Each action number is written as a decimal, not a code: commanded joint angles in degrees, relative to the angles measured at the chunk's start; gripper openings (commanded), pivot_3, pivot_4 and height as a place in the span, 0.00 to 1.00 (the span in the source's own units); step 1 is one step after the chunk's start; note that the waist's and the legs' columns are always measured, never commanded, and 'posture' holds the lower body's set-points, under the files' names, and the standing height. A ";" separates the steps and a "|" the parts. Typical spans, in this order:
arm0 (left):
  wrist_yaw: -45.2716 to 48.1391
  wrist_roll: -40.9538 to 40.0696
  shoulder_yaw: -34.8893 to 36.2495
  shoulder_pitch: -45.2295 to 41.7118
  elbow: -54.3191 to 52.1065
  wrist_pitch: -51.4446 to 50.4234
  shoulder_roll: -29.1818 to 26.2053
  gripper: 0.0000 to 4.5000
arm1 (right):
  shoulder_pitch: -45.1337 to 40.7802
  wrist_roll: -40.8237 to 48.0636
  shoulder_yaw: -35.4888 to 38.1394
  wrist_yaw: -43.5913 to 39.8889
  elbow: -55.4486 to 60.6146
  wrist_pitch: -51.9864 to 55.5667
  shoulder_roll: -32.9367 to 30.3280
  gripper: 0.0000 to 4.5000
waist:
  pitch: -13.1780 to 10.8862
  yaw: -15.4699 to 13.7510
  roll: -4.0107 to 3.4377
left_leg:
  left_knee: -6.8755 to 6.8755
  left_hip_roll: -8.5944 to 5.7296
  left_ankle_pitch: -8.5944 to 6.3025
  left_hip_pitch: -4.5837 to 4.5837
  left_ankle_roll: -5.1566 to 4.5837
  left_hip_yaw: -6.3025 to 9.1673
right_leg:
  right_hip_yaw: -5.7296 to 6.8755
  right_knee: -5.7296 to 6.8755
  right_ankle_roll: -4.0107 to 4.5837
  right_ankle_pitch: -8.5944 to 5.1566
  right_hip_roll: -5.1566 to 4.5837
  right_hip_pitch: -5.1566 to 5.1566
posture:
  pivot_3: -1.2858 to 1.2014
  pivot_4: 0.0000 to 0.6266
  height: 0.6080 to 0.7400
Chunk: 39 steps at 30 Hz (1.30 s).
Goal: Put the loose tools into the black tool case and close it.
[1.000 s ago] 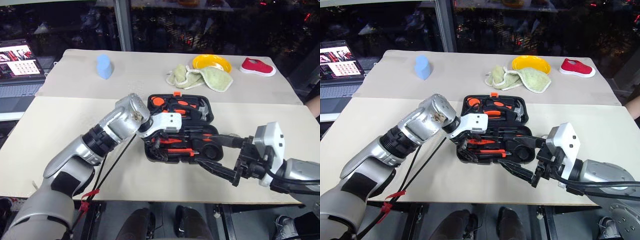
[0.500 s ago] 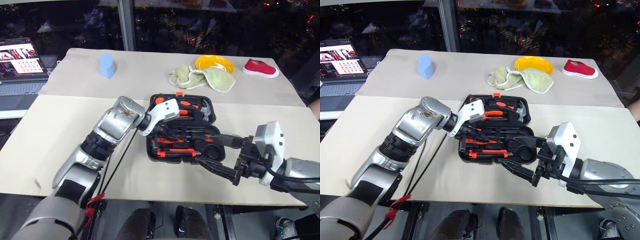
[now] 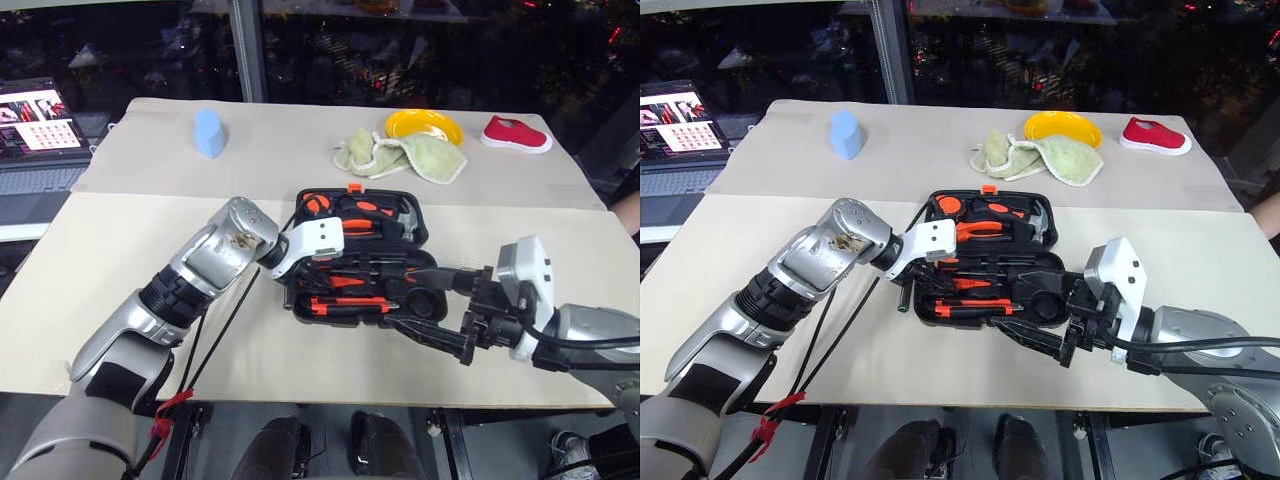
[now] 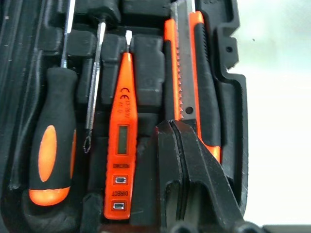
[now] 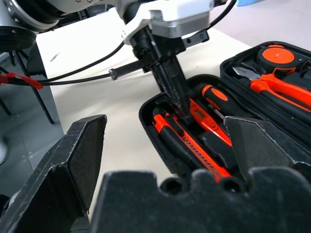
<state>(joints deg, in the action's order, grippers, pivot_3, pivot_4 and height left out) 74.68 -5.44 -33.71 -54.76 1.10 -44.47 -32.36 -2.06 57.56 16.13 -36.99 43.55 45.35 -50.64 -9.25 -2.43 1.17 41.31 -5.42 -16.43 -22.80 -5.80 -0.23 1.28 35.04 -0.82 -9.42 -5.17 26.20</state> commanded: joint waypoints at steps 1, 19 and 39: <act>2.19 0.02 -0.74 -0.12 -1.99 3.24 -0.18 0.01 | -0.35 0.14 0.75 0.04 1.14 -1.15 -0.08 1.00 | 0.00 0.05 0.00 | -0.01 0.00 0.00 -0.01 0.00 0.00 | 0.00 0.00 0.00 0.00 0.00 0.02 | 0.52 0.24 0.94; 4.33 6.64 -5.82 0.43 2.02 13.09 0.55 0.01 | 4.46 2.33 3.25 3.55 4.97 -0.94 0.19 1.00 | 0.01 0.13 -0.01 | -0.01 0.00 0.00 0.02 -0.01 -0.01 | -0.02 0.01 0.00 0.00 0.01 -0.01 | 0.52 0.24 0.94; 8.22 8.84 -5.74 4.50 0.49 16.37 1.95 0.01 | 7.84 5.64 4.03 4.72 5.90 -0.21 -0.44 1.00 | 0.09 0.56 -0.10 | -0.30 0.02 -0.02 0.29 -0.05 -0.13 | -0.20 -0.01 0.01 -0.01 0.02 -0.09 | 0.52 0.24 0.94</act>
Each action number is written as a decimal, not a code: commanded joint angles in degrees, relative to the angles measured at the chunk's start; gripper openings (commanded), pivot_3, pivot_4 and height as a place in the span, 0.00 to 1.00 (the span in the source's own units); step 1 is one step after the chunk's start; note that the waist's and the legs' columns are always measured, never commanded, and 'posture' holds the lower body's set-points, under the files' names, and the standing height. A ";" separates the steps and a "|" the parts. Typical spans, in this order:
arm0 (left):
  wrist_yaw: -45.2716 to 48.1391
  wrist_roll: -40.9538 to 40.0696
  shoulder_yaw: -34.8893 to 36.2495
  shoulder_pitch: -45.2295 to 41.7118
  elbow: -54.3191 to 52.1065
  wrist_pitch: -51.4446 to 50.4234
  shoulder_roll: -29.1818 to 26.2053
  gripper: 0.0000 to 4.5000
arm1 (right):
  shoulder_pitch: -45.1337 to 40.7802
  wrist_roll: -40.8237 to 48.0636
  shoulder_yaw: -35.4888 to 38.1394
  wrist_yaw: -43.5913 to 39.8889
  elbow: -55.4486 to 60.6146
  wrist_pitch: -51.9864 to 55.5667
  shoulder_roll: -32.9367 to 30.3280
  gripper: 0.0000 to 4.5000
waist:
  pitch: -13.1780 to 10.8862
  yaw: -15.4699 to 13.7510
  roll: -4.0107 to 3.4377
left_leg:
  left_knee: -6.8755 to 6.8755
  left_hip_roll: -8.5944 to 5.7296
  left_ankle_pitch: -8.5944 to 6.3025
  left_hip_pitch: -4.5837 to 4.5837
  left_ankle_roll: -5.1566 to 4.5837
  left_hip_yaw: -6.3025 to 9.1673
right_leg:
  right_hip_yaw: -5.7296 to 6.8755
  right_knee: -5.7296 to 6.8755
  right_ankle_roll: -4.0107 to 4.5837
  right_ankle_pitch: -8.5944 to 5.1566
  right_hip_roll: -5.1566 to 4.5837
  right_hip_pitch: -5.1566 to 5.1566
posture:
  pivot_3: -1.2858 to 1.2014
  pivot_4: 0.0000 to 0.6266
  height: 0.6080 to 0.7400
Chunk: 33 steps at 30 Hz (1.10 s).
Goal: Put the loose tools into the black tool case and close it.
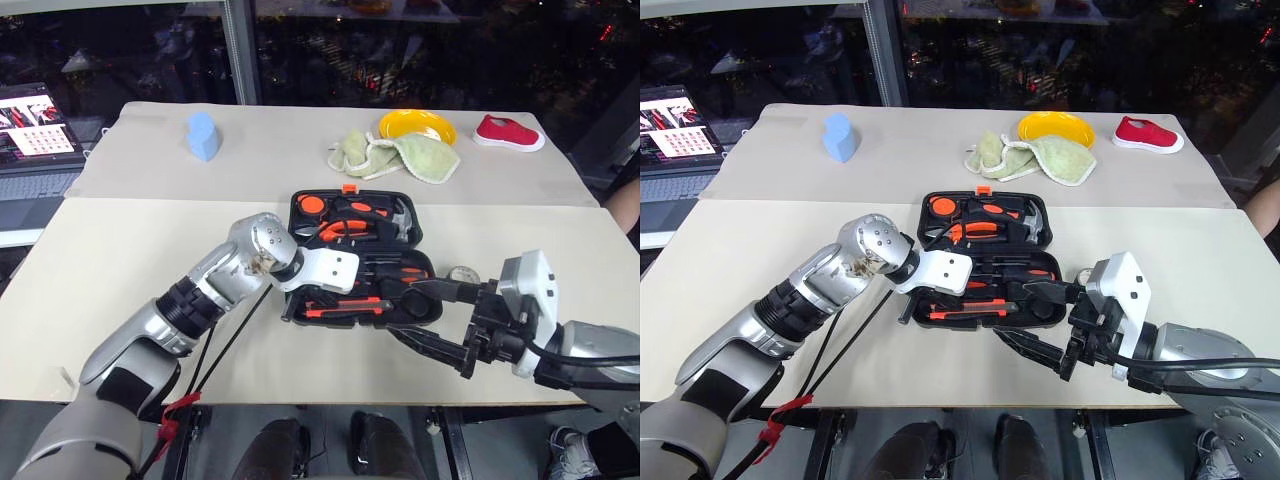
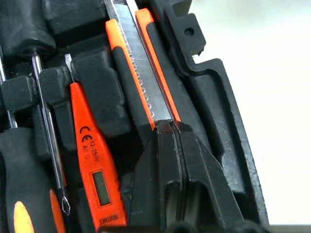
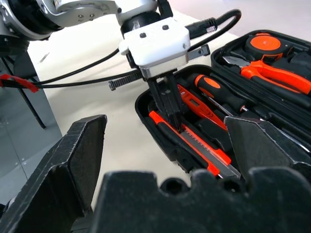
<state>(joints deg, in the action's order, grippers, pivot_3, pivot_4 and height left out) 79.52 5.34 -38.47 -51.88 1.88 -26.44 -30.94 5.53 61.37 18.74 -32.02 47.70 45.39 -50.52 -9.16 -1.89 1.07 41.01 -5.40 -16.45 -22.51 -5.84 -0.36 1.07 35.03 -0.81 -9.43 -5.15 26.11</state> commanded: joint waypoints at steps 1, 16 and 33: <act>3.55 -3.24 0.43 1.17 -0.24 -2.28 1.11 0.01 | 0.26 2.23 1.54 -0.47 1.75 -0.22 -0.95 1.00 | 0.00 0.03 0.00 | -0.02 0.00 0.00 0.01 0.00 -0.02 | -0.02 0.00 0.00 0.00 0.00 0.01 | 0.52 0.24 0.94; 4.89 -23.64 27.49 0.64 5.65 -10.05 -1.19 0.50 | 10.71 -6.24 12.20 3.90 -2.92 -1.57 2.67 1.00 | -0.01 -0.38 0.01 | 0.08 0.00 0.01 -0.06 0.00 -0.01 | 0.02 0.01 -0.02 -0.01 0.02 0.04 | 0.52 0.24 0.94; 0.64 -35.54 39.19 15.83 -8.95 -14.32 -13.79 0.98 | 30.69 -15.58 36.28 -11.81 -19.42 -7.75 3.22 1.00 | -0.04 0.99 -0.18 | -0.22 0.01 -0.59 1.36 0.03 -0.14 | -0.28 -0.12 -0.74 -0.56 -0.01 -1.16 | 0.52 0.24 0.94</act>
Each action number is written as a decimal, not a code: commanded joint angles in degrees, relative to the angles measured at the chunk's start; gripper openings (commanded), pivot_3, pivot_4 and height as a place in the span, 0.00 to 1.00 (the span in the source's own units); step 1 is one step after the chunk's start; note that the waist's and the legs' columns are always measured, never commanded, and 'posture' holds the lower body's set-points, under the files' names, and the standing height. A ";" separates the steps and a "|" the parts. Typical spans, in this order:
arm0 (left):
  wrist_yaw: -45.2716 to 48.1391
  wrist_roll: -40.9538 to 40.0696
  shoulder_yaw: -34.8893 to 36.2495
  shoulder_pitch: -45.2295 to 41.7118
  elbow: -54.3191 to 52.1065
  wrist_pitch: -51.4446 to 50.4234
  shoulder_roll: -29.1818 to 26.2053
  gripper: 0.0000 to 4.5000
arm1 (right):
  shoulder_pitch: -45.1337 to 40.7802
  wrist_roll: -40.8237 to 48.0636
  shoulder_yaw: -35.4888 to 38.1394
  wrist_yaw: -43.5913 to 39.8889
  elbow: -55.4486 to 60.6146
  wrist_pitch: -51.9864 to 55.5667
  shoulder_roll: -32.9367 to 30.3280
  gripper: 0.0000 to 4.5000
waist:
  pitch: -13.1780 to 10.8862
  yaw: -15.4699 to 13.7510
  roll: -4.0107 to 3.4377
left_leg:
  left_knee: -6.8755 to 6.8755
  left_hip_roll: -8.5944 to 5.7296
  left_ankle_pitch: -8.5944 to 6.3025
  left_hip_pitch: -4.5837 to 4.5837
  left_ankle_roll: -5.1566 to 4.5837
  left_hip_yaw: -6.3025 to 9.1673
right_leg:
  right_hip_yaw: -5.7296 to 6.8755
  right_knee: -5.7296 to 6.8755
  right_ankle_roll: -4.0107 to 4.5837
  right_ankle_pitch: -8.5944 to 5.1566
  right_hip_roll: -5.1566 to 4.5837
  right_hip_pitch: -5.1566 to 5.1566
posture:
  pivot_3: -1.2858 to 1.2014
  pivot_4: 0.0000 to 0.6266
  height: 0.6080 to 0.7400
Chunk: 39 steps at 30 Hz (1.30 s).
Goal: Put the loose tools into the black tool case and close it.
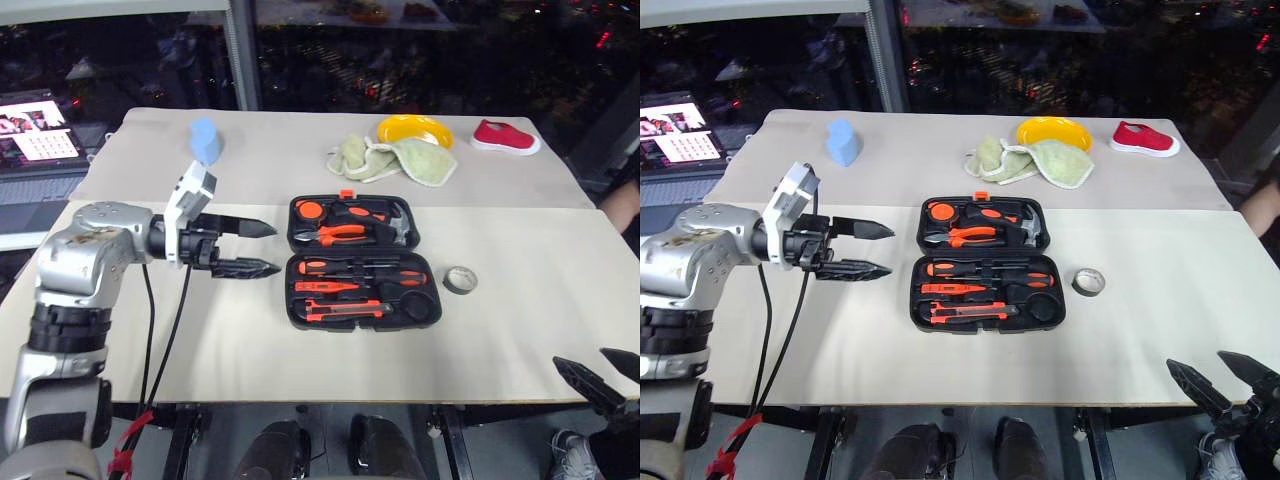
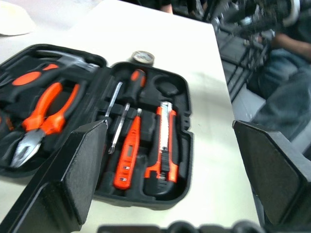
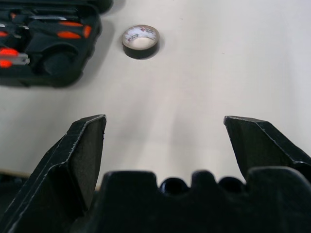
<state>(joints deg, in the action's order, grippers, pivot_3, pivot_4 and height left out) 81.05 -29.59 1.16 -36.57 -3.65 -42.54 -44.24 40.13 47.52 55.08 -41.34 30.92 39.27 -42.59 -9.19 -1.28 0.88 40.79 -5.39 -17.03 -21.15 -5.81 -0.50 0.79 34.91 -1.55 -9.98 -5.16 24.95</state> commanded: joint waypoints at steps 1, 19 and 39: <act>-1.01 -0.49 -0.90 0.87 -4.24 2.38 -0.44 0.98 | -6.78 -3.34 -2.72 -3.53 -4.65 -2.19 -7.82 1.00 | 0.00 0.61 0.01 | 0.01 0.01 0.00 -0.01 0.01 -0.02 | -0.01 0.01 -0.01 0.00 0.00 -0.04 | 0.52 0.24 0.94; -5.66 -3.85 -1.97 2.08 -13.04 2.41 -1.38 0.98 | -67.36 -41.39 -63.68 -23.53 -49.20 -25.93 -18.26 1.00 | -0.14 0.40 0.03 | 0.02 -0.04 0.51 -1.26 0.15 -0.17 | 0.17 0.09 0.72 0.31 -0.06 1.28 | 0.52 0.24 0.94; -9.89 -3.65 -1.93 2.93 -14.32 4.03 -2.45 1.00 | -74.76 -47.31 -65.06 -26.69 -56.30 -33.91 -10.15 0.78 | -0.15 1.58 0.02 | -0.02 0.02 0.50 -0.99 0.77 -0.14 | 0.14 0.30 0.96 0.47 0.03 1.14 | 0.52 0.24 0.94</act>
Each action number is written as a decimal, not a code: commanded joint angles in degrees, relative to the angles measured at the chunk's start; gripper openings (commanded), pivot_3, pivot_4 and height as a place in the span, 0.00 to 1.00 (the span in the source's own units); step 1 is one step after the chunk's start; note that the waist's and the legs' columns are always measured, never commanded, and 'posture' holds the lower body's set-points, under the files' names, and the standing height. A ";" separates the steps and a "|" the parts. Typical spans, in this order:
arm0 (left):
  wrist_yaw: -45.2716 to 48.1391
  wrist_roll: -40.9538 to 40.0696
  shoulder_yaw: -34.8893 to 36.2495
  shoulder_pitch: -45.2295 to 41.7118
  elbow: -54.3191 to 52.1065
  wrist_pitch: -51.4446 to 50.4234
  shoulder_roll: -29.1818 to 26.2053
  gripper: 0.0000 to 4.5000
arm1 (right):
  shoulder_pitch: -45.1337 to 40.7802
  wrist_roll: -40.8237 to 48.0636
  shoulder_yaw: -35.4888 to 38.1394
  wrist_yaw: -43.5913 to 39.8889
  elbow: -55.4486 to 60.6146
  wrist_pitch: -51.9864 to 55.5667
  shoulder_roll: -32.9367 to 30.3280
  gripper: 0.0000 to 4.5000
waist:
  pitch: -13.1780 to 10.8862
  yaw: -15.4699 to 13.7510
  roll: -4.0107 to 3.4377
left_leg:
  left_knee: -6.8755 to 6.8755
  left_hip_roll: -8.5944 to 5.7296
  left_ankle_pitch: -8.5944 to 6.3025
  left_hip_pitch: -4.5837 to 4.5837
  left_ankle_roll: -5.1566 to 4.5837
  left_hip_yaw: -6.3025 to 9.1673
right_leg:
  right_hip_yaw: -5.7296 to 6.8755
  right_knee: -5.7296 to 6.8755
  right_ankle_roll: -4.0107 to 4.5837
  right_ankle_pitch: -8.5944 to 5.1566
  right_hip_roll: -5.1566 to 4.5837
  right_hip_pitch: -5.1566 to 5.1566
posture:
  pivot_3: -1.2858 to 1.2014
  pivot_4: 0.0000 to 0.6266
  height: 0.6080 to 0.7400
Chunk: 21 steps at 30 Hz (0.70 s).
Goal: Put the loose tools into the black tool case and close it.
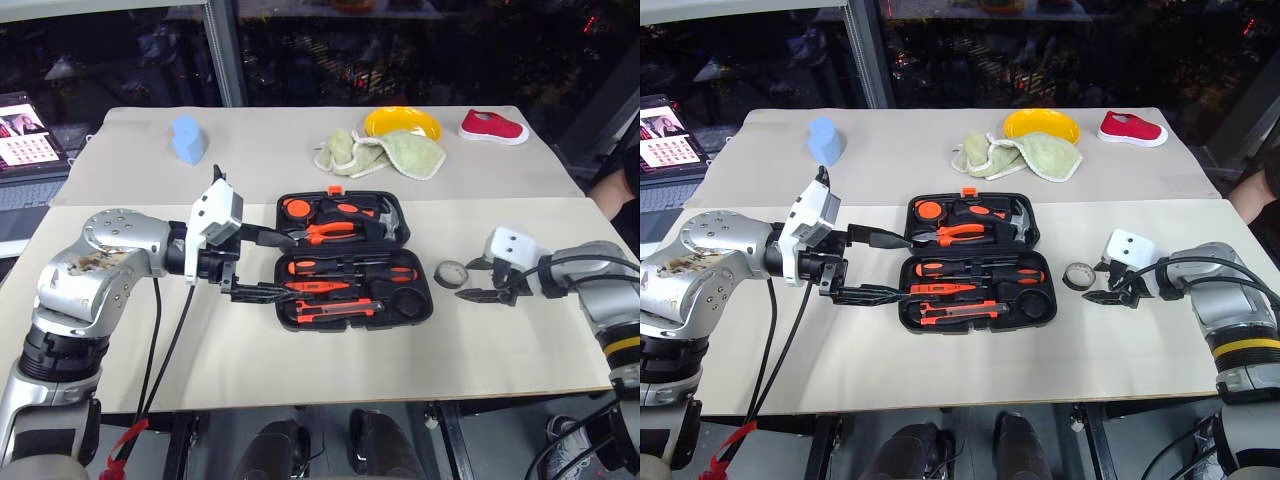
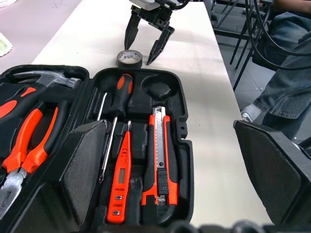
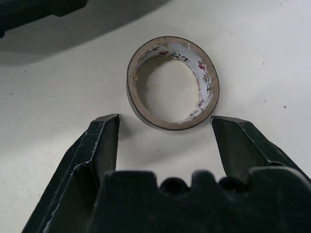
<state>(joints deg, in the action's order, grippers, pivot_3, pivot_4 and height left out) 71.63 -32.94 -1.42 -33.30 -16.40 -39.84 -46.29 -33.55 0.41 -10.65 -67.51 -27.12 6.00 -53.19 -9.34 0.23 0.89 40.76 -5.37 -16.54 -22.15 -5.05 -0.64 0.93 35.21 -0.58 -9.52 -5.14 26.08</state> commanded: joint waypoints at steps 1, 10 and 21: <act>-0.57 -0.24 0.62 -0.34 -1.62 1.43 -0.44 1.00 | -1.00 -0.14 1.08 -0.64 2.85 -0.35 -0.07 0.78 | 0.00 0.15 0.00 | 0.00 0.00 0.00 0.00 0.00 0.00 | 0.00 0.00 0.00 0.00 0.00 0.00 | 0.52 0.24 0.94; -1.55 -0.08 0.60 -0.36 -1.73 1.93 -0.38 1.00 | 2.65 4.82 5.84 -3.90 14.75 7.25 -3.85 0.78 | -0.01 0.03 -0.01 | -0.01 0.00 0.00 -0.08 0.00 0.01 | 0.02 -0.03 0.00 0.00 -0.01 0.07 | 0.52 0.24 0.94; -1.72 0.52 -0.21 -1.79 -0.21 3.23 0.36 1.00 | 1.18 1.02 1.12 -2.81 10.37 7.38 1.23 0.72 | -0.01 -0.29 -0.01 | 0.00 -0.01 0.00 -0.09 -0.01 0.03 | 0.03 -0.03 0.00 0.00 -0.01 0.07 | 0.52 0.24 0.94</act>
<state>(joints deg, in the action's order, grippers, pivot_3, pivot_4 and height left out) 70.16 -32.26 -1.81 -33.58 -16.45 -37.63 -45.96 -30.91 2.38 -9.74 -70.79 -15.35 14.29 -51.96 -9.35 -0.06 0.89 40.76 -5.38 -16.54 -22.24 -5.05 -0.61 0.96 35.17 -0.59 -9.51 -5.14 26.15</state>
